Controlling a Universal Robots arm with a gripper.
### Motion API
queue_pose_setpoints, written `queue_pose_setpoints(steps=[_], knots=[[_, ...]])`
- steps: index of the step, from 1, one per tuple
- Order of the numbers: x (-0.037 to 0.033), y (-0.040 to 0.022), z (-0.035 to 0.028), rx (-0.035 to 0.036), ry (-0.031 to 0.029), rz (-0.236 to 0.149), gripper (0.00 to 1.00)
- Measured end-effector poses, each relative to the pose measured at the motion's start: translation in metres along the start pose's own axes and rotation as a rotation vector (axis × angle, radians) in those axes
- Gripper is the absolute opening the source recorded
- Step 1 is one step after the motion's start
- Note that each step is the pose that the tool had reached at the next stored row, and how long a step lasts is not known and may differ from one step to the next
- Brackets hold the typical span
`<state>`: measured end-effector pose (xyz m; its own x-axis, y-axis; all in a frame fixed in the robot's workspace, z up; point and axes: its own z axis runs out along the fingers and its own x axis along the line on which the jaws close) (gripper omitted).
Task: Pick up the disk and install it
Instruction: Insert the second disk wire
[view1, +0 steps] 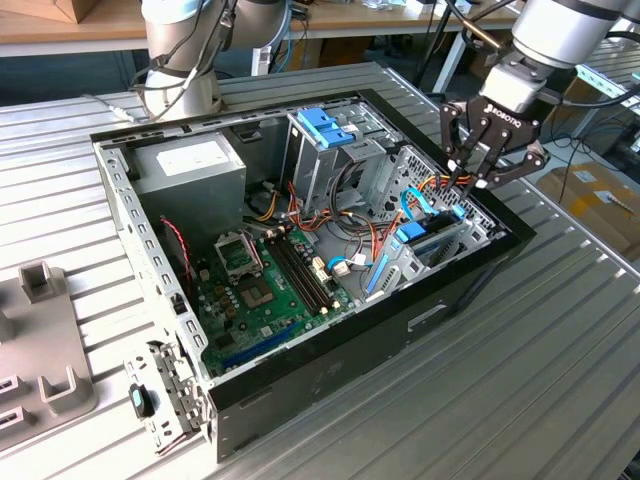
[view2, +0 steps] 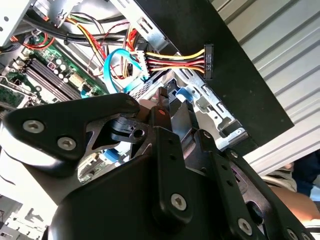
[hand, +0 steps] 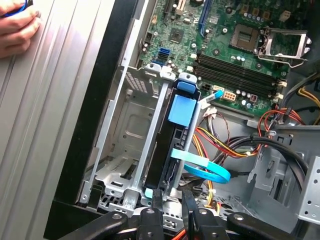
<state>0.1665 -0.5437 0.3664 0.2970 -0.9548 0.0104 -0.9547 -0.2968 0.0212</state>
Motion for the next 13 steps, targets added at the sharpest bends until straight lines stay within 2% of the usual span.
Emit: queue_pose_setpoints(steps=[6, 13], knots=[[-0.0004, -0.0007, -0.0028, 0.0003, 0.0001, -0.016, 0.3], [0.0011, -0.0063, -0.0032, 0.0008, 0.0017, -0.078, 0.3]])
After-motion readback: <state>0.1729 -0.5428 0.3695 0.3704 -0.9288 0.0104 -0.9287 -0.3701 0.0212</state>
